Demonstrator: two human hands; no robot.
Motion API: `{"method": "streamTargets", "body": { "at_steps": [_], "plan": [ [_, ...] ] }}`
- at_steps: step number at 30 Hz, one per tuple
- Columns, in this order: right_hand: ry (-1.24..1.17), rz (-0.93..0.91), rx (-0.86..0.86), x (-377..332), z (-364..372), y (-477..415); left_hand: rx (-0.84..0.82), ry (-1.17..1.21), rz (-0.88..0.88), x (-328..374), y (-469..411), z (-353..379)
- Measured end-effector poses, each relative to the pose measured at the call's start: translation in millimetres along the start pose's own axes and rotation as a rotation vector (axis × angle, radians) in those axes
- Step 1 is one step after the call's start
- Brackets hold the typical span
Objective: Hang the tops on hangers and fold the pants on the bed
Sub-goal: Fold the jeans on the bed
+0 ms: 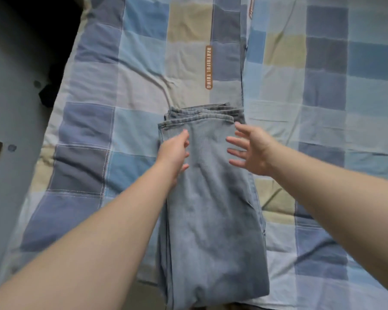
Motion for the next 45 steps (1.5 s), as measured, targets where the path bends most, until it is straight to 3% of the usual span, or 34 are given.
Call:
{"method": "streamTargets", "body": {
  "at_steps": [6,11,14,16,18,21,24,29,35,45],
  "plan": [
    [0.132,0.005,0.035,79,-27,31,0.067,-0.249,0.249,-57,44,7],
    [0.33,-0.144,0.255,154,-77,68,0.154,-0.788,0.27,-139,93,-4],
    [0.543,-0.116,0.341,205,-101,87,0.299,-0.92,0.221,-186,125,-21],
    [0.566,0.002,0.354,241,-113,94,0.397,-0.845,0.14,-217,142,-36],
    [0.394,0.121,0.262,277,-114,96,0.445,-0.683,0.061,-244,151,-49],
    [0.35,0.145,0.207,293,-116,97,0.442,-0.592,0.016,-260,152,-61],
    [0.415,0.148,0.212,284,-126,98,0.373,-0.566,-0.092,-260,141,-73],
    [0.463,0.305,0.027,276,-117,112,0.207,-0.444,-0.217,-247,131,-81],
    [0.531,0.231,0.11,261,-127,134,0.119,-0.269,-0.318,-255,163,-73],
    [0.399,0.475,0.065,356,-140,249,0.016,-0.265,-0.604,-329,277,-86]
  ]
}}
Point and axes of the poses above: each hand's wrist, its own y-axis away from the middle knuckle, its own z-axis out of the palm, x = y × z, the point moved 9 cm from there along -y, towards the middle knuckle, and after that the axes turned 1 degree about -x, right-handed, at the moved point
